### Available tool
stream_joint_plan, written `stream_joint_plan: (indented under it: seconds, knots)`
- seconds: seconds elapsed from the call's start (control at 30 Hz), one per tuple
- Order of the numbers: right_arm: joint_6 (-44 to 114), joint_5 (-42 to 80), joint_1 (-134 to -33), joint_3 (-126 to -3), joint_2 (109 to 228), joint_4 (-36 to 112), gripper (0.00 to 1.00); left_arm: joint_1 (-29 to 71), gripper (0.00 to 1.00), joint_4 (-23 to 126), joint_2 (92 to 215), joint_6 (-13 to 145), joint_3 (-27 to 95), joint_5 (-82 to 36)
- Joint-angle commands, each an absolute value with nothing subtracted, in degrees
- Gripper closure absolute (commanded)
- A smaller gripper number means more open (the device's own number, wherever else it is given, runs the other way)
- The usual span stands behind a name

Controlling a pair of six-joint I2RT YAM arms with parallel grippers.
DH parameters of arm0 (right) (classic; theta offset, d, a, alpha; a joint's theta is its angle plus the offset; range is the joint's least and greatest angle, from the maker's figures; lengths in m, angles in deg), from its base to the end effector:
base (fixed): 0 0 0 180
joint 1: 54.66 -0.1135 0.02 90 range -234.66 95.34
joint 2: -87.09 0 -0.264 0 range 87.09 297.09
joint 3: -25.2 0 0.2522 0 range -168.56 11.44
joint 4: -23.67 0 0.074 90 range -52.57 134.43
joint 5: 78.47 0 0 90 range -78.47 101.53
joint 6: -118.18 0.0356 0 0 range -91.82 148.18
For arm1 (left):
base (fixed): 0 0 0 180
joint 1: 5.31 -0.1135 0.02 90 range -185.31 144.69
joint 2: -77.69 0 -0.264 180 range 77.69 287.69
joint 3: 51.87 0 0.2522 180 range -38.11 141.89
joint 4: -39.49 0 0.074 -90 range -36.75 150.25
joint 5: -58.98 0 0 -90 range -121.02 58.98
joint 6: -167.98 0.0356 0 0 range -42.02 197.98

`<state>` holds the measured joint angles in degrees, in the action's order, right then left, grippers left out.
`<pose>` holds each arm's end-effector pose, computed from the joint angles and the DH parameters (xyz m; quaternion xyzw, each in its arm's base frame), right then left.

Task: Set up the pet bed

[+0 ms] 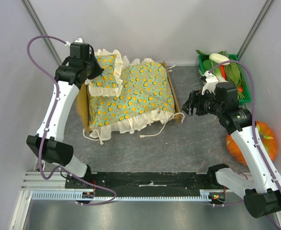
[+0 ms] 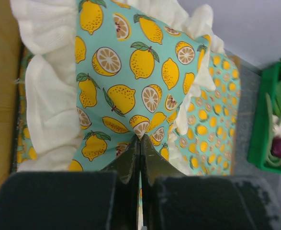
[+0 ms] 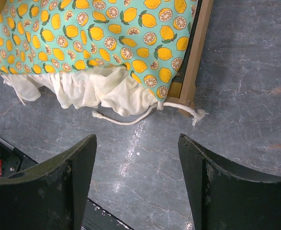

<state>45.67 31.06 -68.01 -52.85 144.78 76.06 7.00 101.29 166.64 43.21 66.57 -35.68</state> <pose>0.1982 0.0593 0.3673 -0.0510 0.8645 0.2700 0.4209 0.3203 -0.0669 0.4431 -0.1897 0.8546 -0.1599 0.4562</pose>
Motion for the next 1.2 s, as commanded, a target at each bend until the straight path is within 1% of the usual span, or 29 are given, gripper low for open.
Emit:
stream_joint_plan:
  seconds: [0.0, 0.2, 0.33, 0.53, 0.67, 0.73, 0.83, 1.0, 1.17]
  knots:
    - [45.58, 30.34, -68.11, -54.48, 143.69, 75.93, 0.23, 7.26, 0.98, 99.39, 167.51, 38.26, 67.18, -46.39]
    - [45.67, 30.69, -68.11, -54.48, 144.31, 75.93, 0.24, 7.17, 0.98, 99.22, 171.28, 36.06, 64.72, -46.49]
    - [45.23, 30.08, -68.11, -54.48, 143.87, 76.45, 0.23, 7.08, 0.98, 97.56, 171.29, 33.77, 58.94, -48.94]
    - [44.26, 29.81, -68.11, -54.83, 144.04, 77.42, 0.23, 6.47, 0.98, 98.34, 171.47, 31.93, 54.27, -51.84]
    - [43.91, 29.9, -68.11, -55.0, 144.04, 77.6, 0.23, 4.1, 0.98, 97.91, 170.42, 29.9, 49.96, -51.32]
    - [43.73, 29.99, -68.11, -54.92, 144.13, 77.69, 0.23, 1.9, 0.98, 97.03, 170.41, 30.34, 47.51, -48.95]
    - [43.64, 30.16, -68.11, -54.57, 144.13, 77.77, 0.23, 0.76, 0.98, 96.15, 170.15, 31.39, 45.31, -49.91]
    - [44.08, 30.69, -68.11, -54.13, 144.22, 77.42, 0.23, 0.75, 0.98, 94.47, 172.25, 36.13, 47.13, -45.53]
    - [44.43, 30.78, -68.11, -53.86, 144.22, 77.07, 0.23, 2.68, 0.98, 97.28, 171.56, 38.78, 54.51, -45.43]
